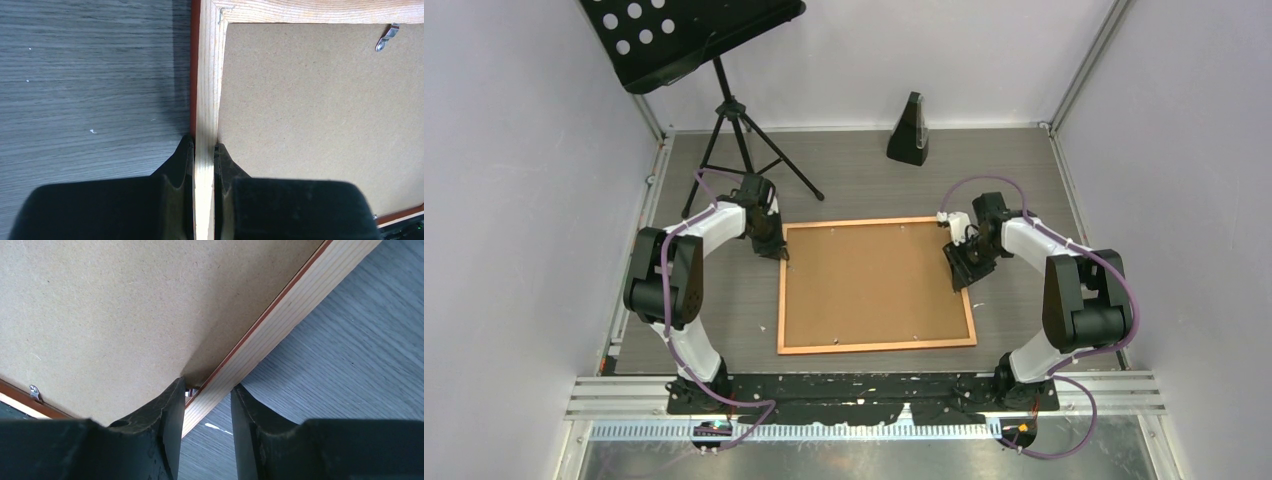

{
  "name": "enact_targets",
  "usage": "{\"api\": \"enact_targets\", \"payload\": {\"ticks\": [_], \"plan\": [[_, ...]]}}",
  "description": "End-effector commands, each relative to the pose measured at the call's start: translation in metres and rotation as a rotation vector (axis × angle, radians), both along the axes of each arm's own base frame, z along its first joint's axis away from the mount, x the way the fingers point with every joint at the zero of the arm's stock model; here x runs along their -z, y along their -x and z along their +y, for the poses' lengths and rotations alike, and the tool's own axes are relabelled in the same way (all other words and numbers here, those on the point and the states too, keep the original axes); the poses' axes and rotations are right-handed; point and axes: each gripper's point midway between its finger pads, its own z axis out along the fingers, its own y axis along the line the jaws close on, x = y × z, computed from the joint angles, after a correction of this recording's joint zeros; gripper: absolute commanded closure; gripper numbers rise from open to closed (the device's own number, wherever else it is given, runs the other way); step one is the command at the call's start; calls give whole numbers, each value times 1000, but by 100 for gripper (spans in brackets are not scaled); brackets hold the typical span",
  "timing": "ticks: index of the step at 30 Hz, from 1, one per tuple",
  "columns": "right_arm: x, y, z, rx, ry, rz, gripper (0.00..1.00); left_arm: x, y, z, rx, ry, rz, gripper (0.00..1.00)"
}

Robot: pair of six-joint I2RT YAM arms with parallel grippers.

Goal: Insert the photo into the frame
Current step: Install the photo frame at the center of the board.

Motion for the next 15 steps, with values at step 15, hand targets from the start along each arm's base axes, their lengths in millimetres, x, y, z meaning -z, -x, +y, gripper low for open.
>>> {"api": "enact_targets", "payload": {"ticks": [15], "plan": [[1,-28,-25,35,109,-72,38,5,1,6,-42,-3,8,100]]}}
